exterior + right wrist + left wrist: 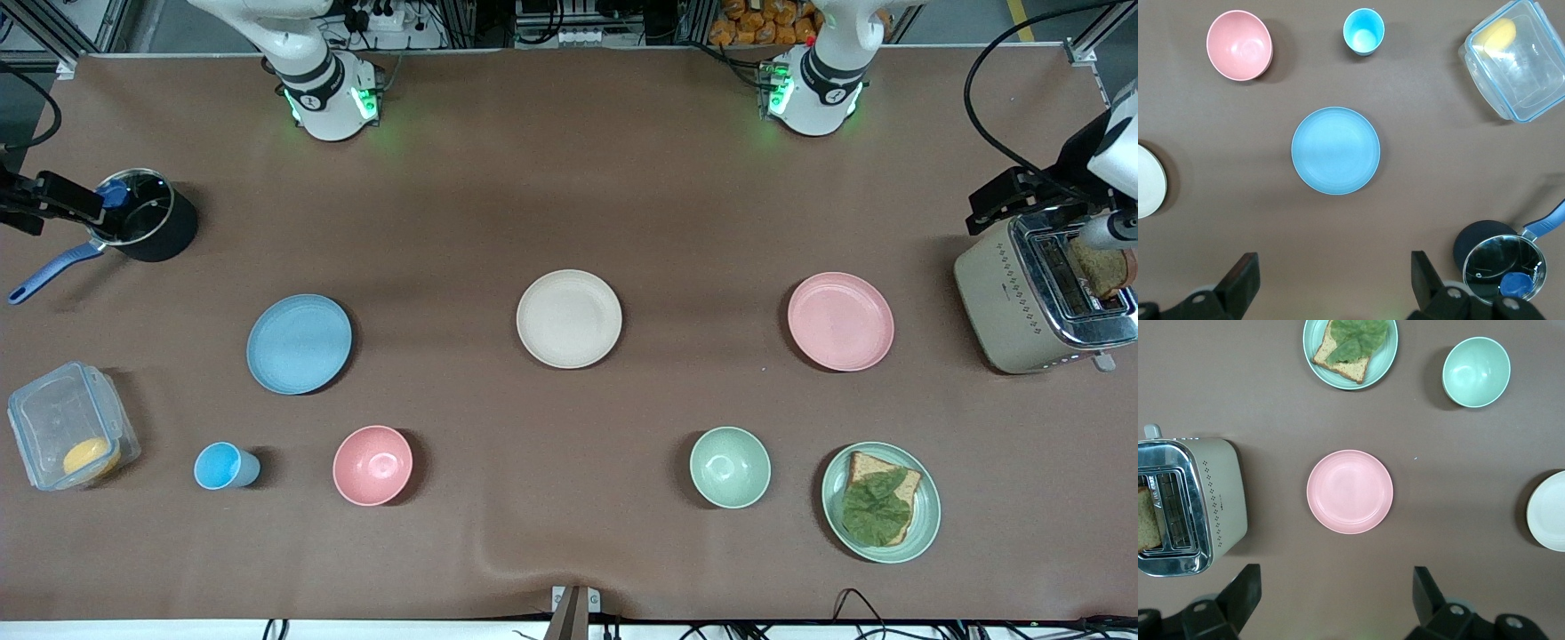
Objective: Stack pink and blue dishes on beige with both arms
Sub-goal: 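Reach the left gripper down to the rim of the pink plate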
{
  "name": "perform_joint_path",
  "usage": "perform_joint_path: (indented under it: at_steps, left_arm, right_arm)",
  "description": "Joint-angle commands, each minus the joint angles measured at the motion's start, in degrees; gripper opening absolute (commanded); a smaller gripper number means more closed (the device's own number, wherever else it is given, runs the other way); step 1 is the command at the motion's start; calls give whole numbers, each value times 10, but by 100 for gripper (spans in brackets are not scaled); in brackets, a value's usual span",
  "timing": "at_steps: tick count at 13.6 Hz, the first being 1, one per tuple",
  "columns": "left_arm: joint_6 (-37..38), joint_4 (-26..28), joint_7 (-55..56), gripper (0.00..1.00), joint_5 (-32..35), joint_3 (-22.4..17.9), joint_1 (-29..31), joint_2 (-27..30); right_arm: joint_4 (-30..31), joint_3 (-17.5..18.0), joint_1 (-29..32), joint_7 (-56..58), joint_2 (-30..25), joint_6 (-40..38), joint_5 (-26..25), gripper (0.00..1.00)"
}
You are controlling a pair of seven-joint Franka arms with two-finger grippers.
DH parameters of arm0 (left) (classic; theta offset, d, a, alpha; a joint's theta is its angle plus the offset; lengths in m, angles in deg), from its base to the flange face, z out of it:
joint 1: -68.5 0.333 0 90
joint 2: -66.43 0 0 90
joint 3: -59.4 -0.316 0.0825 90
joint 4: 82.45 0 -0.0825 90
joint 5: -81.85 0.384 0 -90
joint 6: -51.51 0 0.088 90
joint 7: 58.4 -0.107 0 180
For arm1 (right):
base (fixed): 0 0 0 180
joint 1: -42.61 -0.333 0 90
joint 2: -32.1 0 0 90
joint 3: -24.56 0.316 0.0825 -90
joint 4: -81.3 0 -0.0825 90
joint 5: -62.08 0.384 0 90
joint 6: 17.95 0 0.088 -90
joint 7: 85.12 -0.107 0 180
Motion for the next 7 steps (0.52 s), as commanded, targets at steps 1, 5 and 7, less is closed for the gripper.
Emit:
perform_joint_path:
  at_steps: [1,5,7]
  left_arm:
    - [1,-2,-7,100,-9,-2,2,1]
    - [1,5,-9,100,-5,-2,15,-12]
    - [-6,40,-13,100,-5,-2,39,-26]
  right_arm:
    - [3,3,2,-8,-2,4,-1,100]
    - [2,3,2,-8,-2,3,-1,100]
    - [3,3,2,-8,-2,3,-1,100]
